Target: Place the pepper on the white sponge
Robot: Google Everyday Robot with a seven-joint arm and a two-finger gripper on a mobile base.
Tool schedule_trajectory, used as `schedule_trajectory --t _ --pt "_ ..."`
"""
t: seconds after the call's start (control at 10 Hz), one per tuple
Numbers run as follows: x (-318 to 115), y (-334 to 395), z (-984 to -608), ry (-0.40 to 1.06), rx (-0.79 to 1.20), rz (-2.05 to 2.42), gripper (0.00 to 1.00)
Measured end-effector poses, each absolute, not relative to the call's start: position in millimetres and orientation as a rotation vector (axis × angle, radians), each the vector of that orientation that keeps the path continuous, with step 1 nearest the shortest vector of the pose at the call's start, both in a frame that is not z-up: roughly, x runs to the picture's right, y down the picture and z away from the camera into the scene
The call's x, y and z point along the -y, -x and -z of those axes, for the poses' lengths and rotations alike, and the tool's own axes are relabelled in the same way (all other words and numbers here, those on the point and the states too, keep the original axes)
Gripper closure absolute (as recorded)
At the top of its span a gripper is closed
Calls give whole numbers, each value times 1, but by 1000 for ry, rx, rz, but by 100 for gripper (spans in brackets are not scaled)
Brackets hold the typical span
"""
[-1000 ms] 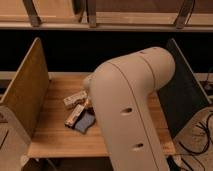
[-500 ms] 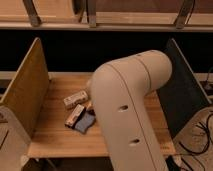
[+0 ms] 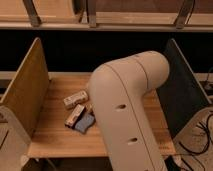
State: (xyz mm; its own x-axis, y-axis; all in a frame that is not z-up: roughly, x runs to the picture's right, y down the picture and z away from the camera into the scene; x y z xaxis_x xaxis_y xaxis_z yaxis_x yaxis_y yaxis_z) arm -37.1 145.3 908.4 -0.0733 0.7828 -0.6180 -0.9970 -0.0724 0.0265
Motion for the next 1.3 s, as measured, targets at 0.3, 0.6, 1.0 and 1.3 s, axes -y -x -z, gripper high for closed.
schedule_trajectory --t 0.3,0.6,1.0,1.3 --pt "-146 38 -909 527 -505 -1578 85" --pt "-129 41 -900 500 -448 -1572 100" --pt "-89 60 -855 439 -304 -1523 100" --pt "-119 93 -812 515 -257 -1426 100"
